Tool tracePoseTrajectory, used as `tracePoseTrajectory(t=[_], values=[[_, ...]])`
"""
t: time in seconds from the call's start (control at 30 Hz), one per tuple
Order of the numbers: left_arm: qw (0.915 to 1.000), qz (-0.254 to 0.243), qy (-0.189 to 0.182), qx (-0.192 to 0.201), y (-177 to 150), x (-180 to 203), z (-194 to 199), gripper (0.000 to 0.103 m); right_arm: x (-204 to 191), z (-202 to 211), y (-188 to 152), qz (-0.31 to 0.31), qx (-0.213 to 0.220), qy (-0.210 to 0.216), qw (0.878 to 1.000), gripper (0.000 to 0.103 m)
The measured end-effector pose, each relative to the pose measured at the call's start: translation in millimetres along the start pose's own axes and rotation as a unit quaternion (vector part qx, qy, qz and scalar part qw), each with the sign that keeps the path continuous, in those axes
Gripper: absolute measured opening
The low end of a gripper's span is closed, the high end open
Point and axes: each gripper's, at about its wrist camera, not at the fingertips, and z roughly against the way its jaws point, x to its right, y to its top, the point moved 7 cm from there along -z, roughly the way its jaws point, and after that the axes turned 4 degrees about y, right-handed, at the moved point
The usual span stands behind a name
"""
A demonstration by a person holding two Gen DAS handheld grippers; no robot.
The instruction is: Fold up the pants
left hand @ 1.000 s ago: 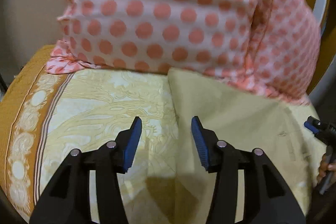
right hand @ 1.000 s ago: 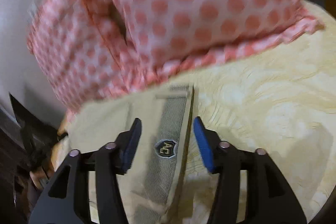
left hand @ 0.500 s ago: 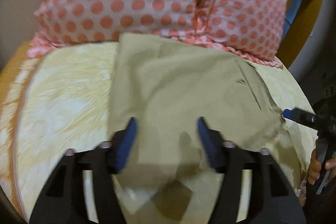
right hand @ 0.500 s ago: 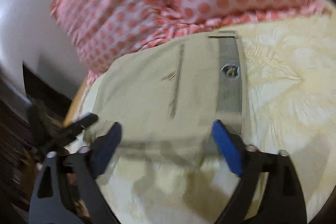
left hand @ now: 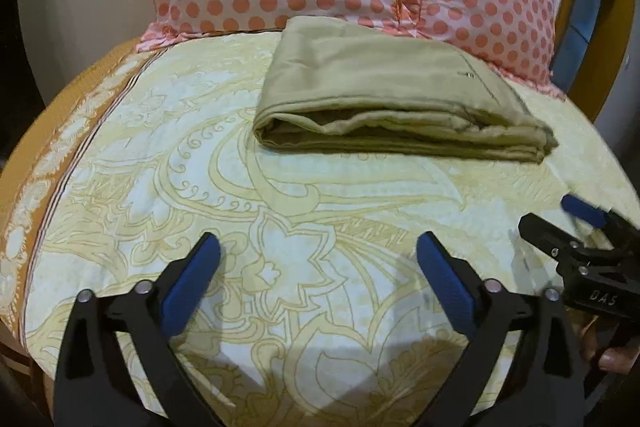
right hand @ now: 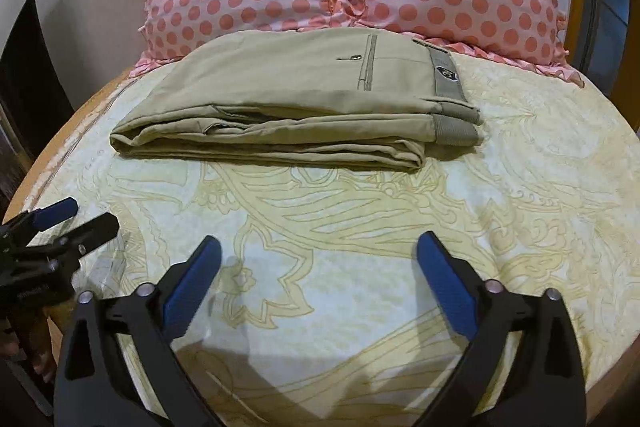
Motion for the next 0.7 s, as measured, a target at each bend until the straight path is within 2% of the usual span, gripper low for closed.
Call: tracePoseTrajectory(t=[0.1, 0.3, 0.7], values=[[0.9994, -0.020, 0.026, 0.013, -4.3, 3.3, -0.1, 0.101, -5.9, -1.3, -4.1, 0.025, 0.005, -0.032, 0.999, 0.102], [0.9993, -0.003, 0.035, 0.013, -7.3, -0.5, 3.1, 0.101, -3.8, 0.0, -5.5, 0.013, 0.013, -0.035, 0.999, 0.102], [0.9993, -0.003, 0.035, 0.012, -6.1, -2.3, 2.6, 0.101, -2.7, 1.3, -5.3, 0.013, 0.018, -0.037, 0.999, 0.102]])
